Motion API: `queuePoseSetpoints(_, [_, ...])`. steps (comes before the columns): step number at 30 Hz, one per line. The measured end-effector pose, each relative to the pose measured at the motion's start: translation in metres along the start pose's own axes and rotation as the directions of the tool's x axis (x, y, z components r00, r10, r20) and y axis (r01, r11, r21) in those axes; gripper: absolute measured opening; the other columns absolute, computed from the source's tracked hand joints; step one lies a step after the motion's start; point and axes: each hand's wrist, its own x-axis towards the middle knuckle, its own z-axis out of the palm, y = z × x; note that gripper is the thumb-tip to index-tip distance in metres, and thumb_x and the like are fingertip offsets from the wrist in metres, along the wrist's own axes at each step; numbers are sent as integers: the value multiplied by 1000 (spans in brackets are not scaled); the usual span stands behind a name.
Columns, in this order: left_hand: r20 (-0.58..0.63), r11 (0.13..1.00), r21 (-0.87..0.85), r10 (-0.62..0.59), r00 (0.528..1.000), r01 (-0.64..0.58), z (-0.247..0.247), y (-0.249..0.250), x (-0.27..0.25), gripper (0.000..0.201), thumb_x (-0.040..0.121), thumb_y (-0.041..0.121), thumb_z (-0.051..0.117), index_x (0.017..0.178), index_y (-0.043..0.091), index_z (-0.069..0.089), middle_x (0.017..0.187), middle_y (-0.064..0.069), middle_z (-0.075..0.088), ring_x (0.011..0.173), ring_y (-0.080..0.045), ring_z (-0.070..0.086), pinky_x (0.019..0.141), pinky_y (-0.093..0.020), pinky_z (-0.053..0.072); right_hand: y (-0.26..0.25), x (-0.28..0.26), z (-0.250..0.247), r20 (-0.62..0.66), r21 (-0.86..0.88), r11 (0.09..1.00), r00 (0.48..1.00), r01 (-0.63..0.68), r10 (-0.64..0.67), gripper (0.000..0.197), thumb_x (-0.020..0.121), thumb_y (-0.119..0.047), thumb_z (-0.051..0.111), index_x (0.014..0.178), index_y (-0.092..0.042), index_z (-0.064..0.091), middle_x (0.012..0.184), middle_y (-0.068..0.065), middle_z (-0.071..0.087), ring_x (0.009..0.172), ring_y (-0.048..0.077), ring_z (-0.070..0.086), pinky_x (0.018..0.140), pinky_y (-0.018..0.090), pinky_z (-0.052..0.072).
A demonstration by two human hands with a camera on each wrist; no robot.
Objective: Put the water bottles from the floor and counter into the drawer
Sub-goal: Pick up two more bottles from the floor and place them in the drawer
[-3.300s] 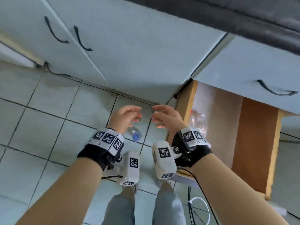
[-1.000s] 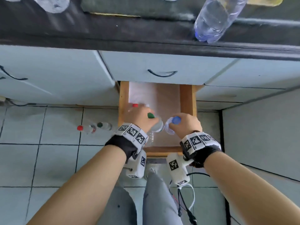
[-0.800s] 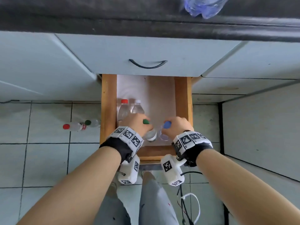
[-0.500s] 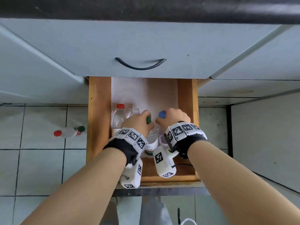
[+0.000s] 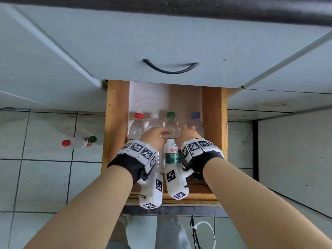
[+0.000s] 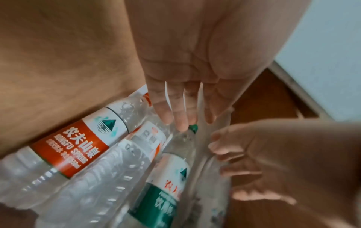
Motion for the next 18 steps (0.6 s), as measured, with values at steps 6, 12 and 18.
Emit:
queuePoseSetpoints(6, [-202,896,-416,77,976,-156,-59,-31,-53,29,93,8,46,107,26,64,105,3,68,88,-10,65,79,-23,52,-55,-40,21,-127,70,969,966,235,-225,36,88,-13,44,121,-20,58,127,7,62,110,25,60,83,26,44])
queuePoseSetpoints(12, [-385,823,-527,-11,923,-209,-134,-102,-96,29,92,4,43,103,21,63,86,8,67,76,-9,61,58,-20,43,-155,-79,66,-211,-22,903,881,430,-424,35,89,-14,41,114,-20,64,120,5,66,109,25,61,91,31,47])
queuePoseSetpoints(18, [-410,838,-532,-132,902,-119,-208,-204,-135,28,91,3,44,105,18,63,80,8,66,69,-8,60,57,-17,44,-251,-86,126,-135,-48,910,900,411,-414,34,89,-15,41,113,-19,64,121,9,65,109,30,60,92,34,49])
